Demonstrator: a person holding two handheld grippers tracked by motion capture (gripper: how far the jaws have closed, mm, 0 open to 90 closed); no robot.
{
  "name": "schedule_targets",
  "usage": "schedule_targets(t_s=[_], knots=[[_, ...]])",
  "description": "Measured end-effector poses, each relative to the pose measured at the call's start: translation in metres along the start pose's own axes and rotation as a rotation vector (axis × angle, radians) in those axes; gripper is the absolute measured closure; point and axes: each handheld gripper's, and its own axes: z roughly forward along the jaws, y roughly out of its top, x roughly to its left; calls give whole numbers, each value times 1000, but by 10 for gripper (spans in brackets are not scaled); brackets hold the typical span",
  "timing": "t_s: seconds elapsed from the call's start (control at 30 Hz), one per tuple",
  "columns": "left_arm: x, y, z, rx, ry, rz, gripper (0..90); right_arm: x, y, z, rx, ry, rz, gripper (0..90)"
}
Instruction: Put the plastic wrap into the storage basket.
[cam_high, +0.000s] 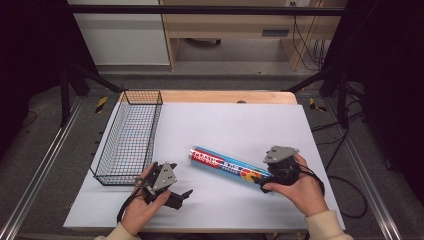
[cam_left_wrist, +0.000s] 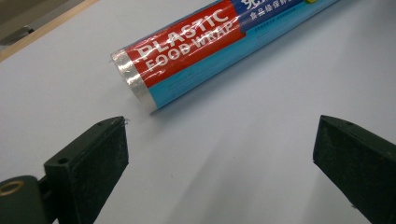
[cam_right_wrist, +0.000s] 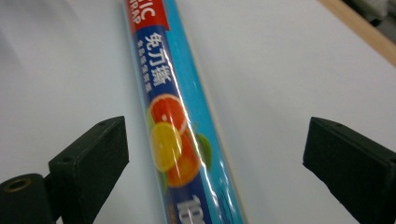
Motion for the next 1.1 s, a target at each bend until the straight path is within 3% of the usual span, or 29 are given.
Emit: schedule_targets(t_s=[0.07, 0.1, 0.17, 0.37, 0.6, 0.7, 0.9, 1.1], knots=[[0, 0, 0, 0, -1, 2, 33, -1, 4, 7, 4, 24, -4, 81], [0, 0, 0, 0, -3, 4, 33, -1, 8, 24, 33, 68, -7, 91], [0, 0, -1, 0, -5, 9, 33, -2, 8, 36, 75, 84, -28, 94], [3, 0, -2, 2, -8, 14, 34, -1, 4, 61, 143, 124, -32, 131], [3, 0, -3, 11, -7, 26, 33, -3, 2, 73, 191, 165, -4, 188], [2, 0, -3, 11, -7, 24, 33, -3, 2, 73, 194, 169, -2, 204], [1, 0, -2, 18, -12, 27, 34, -4, 2, 78, 273, 162, -11, 237], [1, 0, -2, 22, -16, 34, 34, -2, 2, 80, 303, 173, -13, 278]])
